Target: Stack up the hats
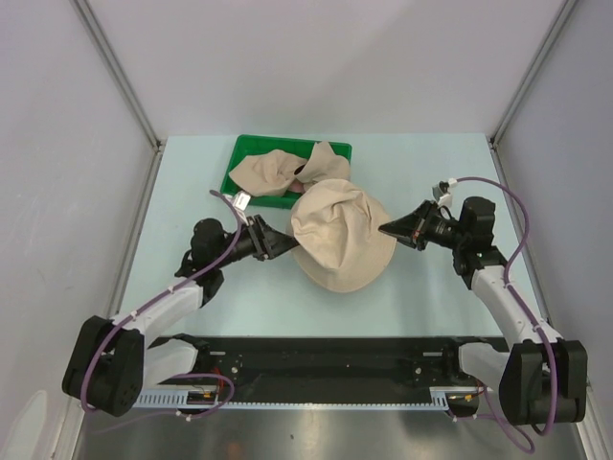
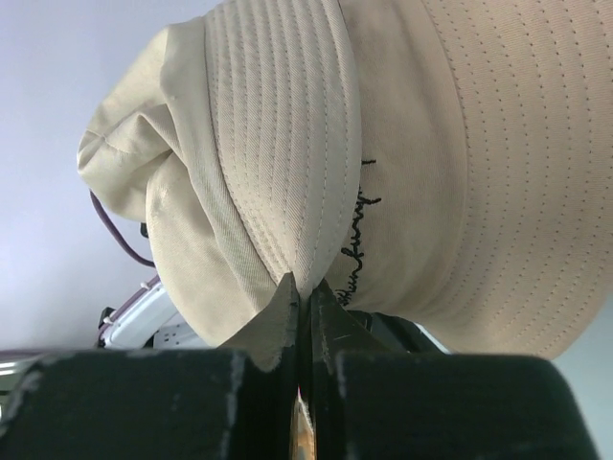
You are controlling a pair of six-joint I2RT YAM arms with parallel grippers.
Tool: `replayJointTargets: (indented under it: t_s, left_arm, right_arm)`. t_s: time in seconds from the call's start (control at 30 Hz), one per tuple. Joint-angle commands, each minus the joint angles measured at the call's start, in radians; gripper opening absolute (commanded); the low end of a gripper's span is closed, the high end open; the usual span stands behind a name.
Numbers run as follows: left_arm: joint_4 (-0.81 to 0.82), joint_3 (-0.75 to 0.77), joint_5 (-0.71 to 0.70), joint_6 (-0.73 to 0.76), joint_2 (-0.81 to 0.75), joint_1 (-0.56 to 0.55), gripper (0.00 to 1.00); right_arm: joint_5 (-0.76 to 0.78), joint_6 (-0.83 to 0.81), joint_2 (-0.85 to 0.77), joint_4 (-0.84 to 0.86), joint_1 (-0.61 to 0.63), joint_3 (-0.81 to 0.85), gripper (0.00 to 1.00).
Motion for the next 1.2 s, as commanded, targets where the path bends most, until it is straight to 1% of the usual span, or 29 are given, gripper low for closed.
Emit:
replayJointTargets:
  t_s: [0.0, 0.1, 0.17, 0.2, 0.27, 0.3, 0.37, 0.4, 0.47, 0.5, 0.53, 0.6, 0.63, 0.67, 0.73, 0.77, 0.87, 1.03, 1.17]
  left_arm:
    - [0.215, -0.061, -0.041, -0.131, -0.033, 0.02, 0.58]
    - [0.376, -0.09, -0.045, -0.208, 0.005, 0.022, 0.55]
    - [0.427, -0.093, -0.034, -0.252, 0.054, 0.022, 0.54]
    - [0.49, -0.094, -0.031, -0.271, 0.071, 0.022, 0.54]
    - [0.559, -0.102, -0.028, -0.323, 0.117, 0.02, 0.5]
    - [0.605, -0.102, -0.026, -0.335, 0.129, 0.022, 0.42]
    - [0.624, -0.097, -0.029, -0.354, 0.161, 0.022, 0.33]
    - [0.643, -0.099, -0.035, -0.358, 0.168, 0.022, 0.21]
    - [0.653, -0.094, -0.043, -0.364, 0.177, 0.022, 0.09]
    - [0.648, -0.094, -0.057, -0.366, 0.177, 0.022, 0.0]
    - [0.639, -0.093, -0.067, -0.366, 0.175, 0.023, 0.0]
    - [0.538, -0.085, -0.097, -0.349, 0.163, 0.028, 0.0]
    - [0.488, -0.07, -0.12, -0.311, 0.158, 0.029, 0.0]
    - [0.384, -0.059, -0.13, -0.288, 0.152, 0.029, 0.0]
    - [0.264, -0.019, -0.161, -0.242, 0.151, 0.031, 0.0]
    - [0.163, -0.009, -0.175, -0.204, 0.154, 0.031, 0.0]
    - [0.043, 0.005, -0.235, -0.167, 0.166, 0.031, 0.0]
    - [-0.02, 0.042, -0.215, -0.134, 0.249, 0.031, 0.01]
    - [-0.025, 0.068, -0.219, -0.127, 0.307, 0.031, 0.0]
  right_arm:
    - [0.016, -0.018, 0.017, 0.027, 0.012, 0.033, 0.0]
    - [0.022, -0.035, 0.036, 0.02, 0.021, 0.046, 0.0]
    - [0.026, -0.044, 0.044, 0.017, 0.027, 0.05, 0.0]
    - [0.029, -0.05, 0.05, 0.013, 0.031, 0.059, 0.0]
    - [0.032, -0.059, 0.056, -0.001, 0.038, 0.066, 0.0]
    - [0.036, -0.068, 0.063, -0.006, 0.041, 0.07, 0.0]
    - [0.044, -0.076, 0.064, -0.016, 0.044, 0.076, 0.0]
    - [0.049, -0.082, 0.066, -0.016, 0.042, 0.079, 0.0]
    - [0.076, -0.099, 0.061, -0.044, 0.045, 0.099, 0.0]
    - [0.087, -0.123, 0.055, -0.058, 0.045, 0.107, 0.0]
    - [0.101, -0.136, 0.053, -0.085, 0.045, 0.121, 0.0]
    - [0.142, -0.16, 0.053, -0.119, 0.045, 0.127, 0.0]
    - [0.154, -0.182, 0.059, -0.124, 0.045, 0.125, 0.0]
    - [0.185, -0.191, 0.064, -0.162, 0.045, 0.121, 0.0]
    - [0.211, -0.223, 0.087, -0.197, 0.045, 0.115, 0.0]
    - [0.24, -0.234, 0.093, -0.21, 0.044, 0.106, 0.0]
    - [0.282, -0.288, 0.125, -0.249, 0.045, 0.084, 0.0]
    - [0.326, -0.332, 0.164, -0.269, 0.042, 0.034, 0.0]
    - [0.358, -0.346, 0.194, -0.265, 0.022, 0.006, 0.0]
